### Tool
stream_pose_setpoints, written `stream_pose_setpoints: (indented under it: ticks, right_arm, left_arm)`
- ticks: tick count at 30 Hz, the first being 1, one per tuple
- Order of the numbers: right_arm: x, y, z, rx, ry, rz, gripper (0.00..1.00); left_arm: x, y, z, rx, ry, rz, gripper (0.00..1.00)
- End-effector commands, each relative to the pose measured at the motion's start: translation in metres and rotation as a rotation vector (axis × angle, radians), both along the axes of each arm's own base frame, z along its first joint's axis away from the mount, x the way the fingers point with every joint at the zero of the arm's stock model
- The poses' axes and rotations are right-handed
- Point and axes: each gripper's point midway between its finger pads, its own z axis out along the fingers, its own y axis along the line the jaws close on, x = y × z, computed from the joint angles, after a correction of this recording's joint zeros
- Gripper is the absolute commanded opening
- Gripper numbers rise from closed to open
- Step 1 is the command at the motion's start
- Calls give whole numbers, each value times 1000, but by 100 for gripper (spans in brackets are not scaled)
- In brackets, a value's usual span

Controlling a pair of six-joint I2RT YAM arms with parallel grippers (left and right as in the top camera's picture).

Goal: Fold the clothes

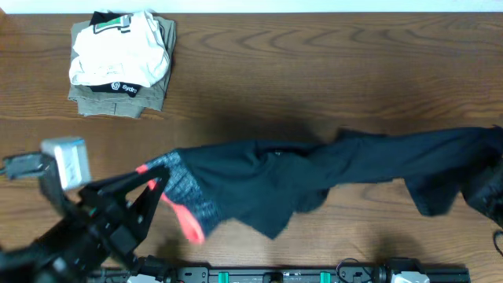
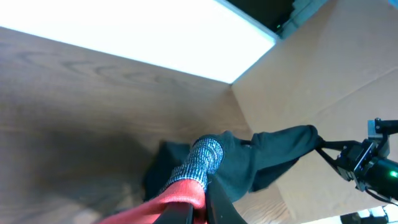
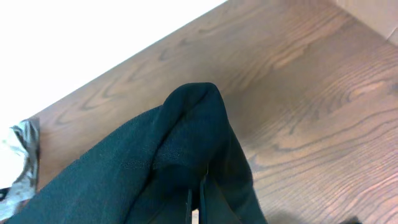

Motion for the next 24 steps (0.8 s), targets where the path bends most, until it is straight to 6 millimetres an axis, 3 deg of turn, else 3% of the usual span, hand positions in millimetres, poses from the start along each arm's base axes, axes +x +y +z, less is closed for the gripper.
stream_pose_setpoints:
  ticks: [1,5,11,16,24]
  right_arm:
    - [-14,-5,19,-28,-55,-14,1]
    - [-18,-3,23,-24,-70,-9,2]
    - [1,0,16,-9,-21,8,2]
    - [37,1,4,1,58,13,1]
    - [119,3,-37,23,224,21,1]
  left_arm:
    - [-14,2,13,-25,-29,3,6]
    - [-12,6,15,-21,-34,27,6]
    - [28,31,-17,90,93,217,6]
    - [79,41,-54,211,240,307,6]
    - [168,53,-123,412,474,417,6]
